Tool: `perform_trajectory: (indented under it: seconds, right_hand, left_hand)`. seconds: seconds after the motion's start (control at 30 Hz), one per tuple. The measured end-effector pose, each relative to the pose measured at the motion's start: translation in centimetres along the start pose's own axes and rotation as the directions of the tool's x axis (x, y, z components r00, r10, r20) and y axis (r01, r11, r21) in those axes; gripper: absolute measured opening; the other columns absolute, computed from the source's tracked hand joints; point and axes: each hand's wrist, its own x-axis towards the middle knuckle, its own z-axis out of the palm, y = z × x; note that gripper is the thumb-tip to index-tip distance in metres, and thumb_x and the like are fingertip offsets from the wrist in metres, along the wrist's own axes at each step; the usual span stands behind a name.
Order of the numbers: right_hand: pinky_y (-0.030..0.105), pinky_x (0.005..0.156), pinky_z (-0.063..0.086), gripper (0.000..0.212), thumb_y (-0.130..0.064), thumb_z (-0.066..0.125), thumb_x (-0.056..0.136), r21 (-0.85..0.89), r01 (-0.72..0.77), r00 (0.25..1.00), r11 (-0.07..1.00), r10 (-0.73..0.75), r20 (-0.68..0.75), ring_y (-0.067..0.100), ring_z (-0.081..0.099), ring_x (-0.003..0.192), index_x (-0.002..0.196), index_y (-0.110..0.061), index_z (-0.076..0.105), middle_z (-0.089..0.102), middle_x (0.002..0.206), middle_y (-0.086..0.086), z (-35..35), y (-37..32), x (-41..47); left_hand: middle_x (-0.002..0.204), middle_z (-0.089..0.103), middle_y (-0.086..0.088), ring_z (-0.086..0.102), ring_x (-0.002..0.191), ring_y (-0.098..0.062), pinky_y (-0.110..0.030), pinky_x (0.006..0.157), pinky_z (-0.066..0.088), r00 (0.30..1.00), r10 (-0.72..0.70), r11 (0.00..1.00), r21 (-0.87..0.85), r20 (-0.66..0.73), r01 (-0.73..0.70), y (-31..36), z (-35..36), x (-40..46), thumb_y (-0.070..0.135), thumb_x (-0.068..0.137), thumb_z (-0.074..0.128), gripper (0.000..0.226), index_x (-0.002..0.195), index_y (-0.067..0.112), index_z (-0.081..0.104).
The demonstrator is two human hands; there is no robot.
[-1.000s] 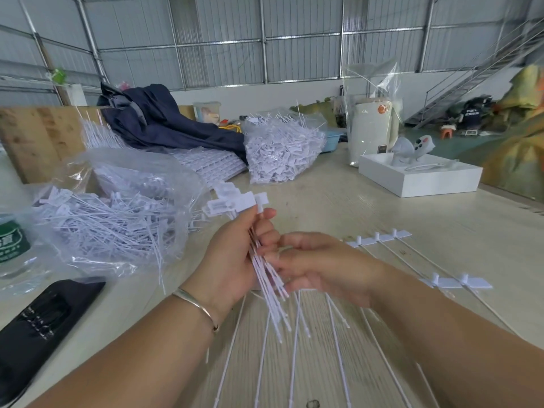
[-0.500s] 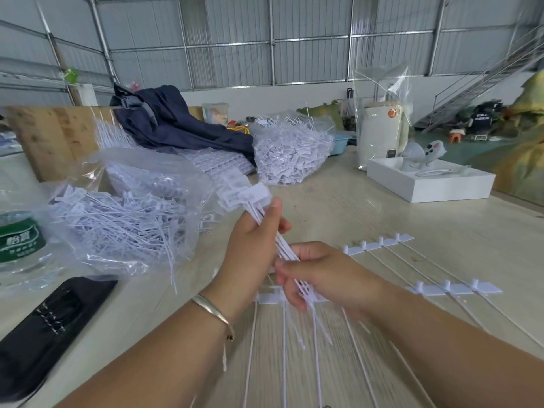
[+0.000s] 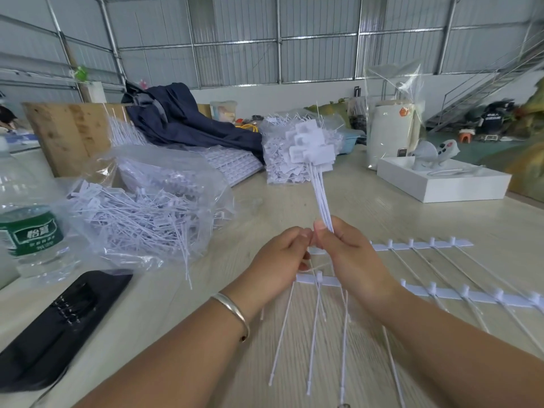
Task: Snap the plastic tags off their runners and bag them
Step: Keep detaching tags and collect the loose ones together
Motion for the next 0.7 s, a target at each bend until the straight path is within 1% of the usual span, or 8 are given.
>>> perform_trajectory:
  seconds: [0.07, 0.13, 0.27, 0.33, 0.37, 0.47, 0.57, 0.7]
  right_hand:
    - [0.003, 0.062, 0.04, 0.035, -0.024, 0.043, 0.102, 0.037, 0.005, 1.0, 0.999, -0.005, -0.007, 0.0, 0.055, 0.063, 0.08, 0.0, 0.058, 0.059, 0.07, 0.0, 0.0, -0.1, 0.0]
    - [0.004, 0.062, 0.042, 0.034, -0.024, 0.042, 0.102, 0.067, -0.007, 1.0, 0.998, 0.008, -0.012, -0.006, 0.055, 0.061, 0.085, -0.005, 0.065, 0.062, 0.069, -0.008, 0.0, -0.2, 0.1]
    - [0.02, 0.07, 0.053, 0.035, -0.025, 0.041, 0.102, 0.138, -0.003, 0.997, 0.99, 0.013, -0.072, 0.011, 0.063, 0.079, 0.099, -0.001, 0.066, 0.068, 0.091, 0.014, -0.1, -0.4, 0.3]
    - [0.033, 0.075, 0.054, 0.04, -0.025, 0.038, 0.103, 0.268, 0.007, 0.993, 0.963, 0.026, -0.116, 0.021, 0.065, 0.085, 0.092, 0.0, 0.066, 0.068, 0.097, 0.019, -0.5, -1.0, 0.5]
    - [0.036, 0.074, 0.054, 0.043, -0.025, 0.036, 0.104, 0.353, 0.003, 0.994, 0.936, 0.037, -0.108, 0.024, 0.066, 0.084, 0.083, -0.003, 0.067, 0.068, 0.096, 0.02, -0.8, -1.3, 0.6]
    - [0.032, 0.066, 0.056, 0.06, -0.026, 0.032, 0.104, 0.559, -0.033, 0.999, 0.828, 0.041, -0.002, 0.025, 0.066, 0.068, 0.051, -0.017, 0.059, 0.068, 0.085, 0.02, -1.8, -2.2, 0.8]
    - [0.026, 0.059, 0.054, 0.053, -0.028, 0.032, 0.103, 0.672, -0.037, 0.999, 0.74, 0.022, 0.031, 0.022, 0.06, 0.057, 0.054, -0.015, 0.048, 0.065, 0.077, 0.017, -2.8, -2.4, 0.9]
    - [0.022, 0.052, 0.045, 0.04, -0.03, 0.038, 0.096, 0.706, -0.053, 0.997, 0.706, -0.008, 0.083, 0.02, 0.047, 0.048, 0.058, -0.015, 0.038, 0.058, 0.069, 0.014, -3.2, -3.0, 1.0]
  left_hand:
    - [0.073, 0.065, 0.009, 0.061, 0.06, 0.003, -0.016, 0.057, 0.045, 1.0, -0.012, 0.999, 0.035, 0.017, 0.011, -0.1, -0.3, 0.0, 0.041, 0.101, 0.04, 0.033, 0.081, 0.035, 0.065]
    - [0.066, 0.066, 0.008, 0.064, 0.065, -0.005, -0.023, 0.059, 0.046, 0.998, -0.06, 0.988, 0.146, 0.023, 0.056, -0.1, -0.8, 0.3, 0.049, 0.099, 0.041, 0.038, 0.084, 0.027, 0.069]
    - [0.071, 0.07, -0.002, 0.063, 0.066, -0.016, -0.03, 0.066, 0.049, 0.994, -0.112, 0.916, 0.388, 0.002, 0.103, -0.2, -1.4, 0.3, 0.051, 0.091, 0.054, 0.046, 0.076, 0.01, 0.07]
    - [0.076, 0.069, -0.003, 0.064, 0.069, -0.018, -0.031, 0.067, 0.05, 0.996, -0.09, 0.817, 0.573, 0.022, 0.062, -0.2, -1.5, 0.0, 0.044, 0.089, 0.056, 0.037, 0.074, 0.013, 0.068]
    - [0.074, 0.068, -0.003, 0.063, 0.068, -0.019, -0.031, 0.065, 0.05, 0.995, -0.092, 0.796, 0.603, 0.032, 0.054, -0.2, -1.5, -0.1, 0.042, 0.09, 0.055, 0.035, 0.074, 0.013, 0.067]
    - [0.072, 0.061, -0.006, 0.058, 0.068, -0.022, -0.028, 0.058, 0.041, 0.993, -0.105, 0.764, 0.643, 0.052, 0.047, 0.0, -1.2, -0.2, 0.036, 0.094, 0.054, 0.035, 0.069, 0.012, 0.058]
    - [0.085, 0.063, -0.008, 0.058, 0.076, -0.023, -0.027, 0.061, 0.038, 0.993, -0.104, 0.74, 0.671, 0.051, 0.043, 0.2, -0.9, -0.2, 0.031, 0.095, 0.052, 0.026, 0.076, 0.013, 0.056]
    - [0.096, 0.066, -0.01, 0.056, 0.077, -0.023, -0.027, 0.064, 0.037, 0.993, -0.106, 0.69, 0.723, 0.058, 0.031, 0.6, -0.9, -0.5, 0.029, 0.097, 0.05, 0.021, 0.087, 0.012, 0.056]
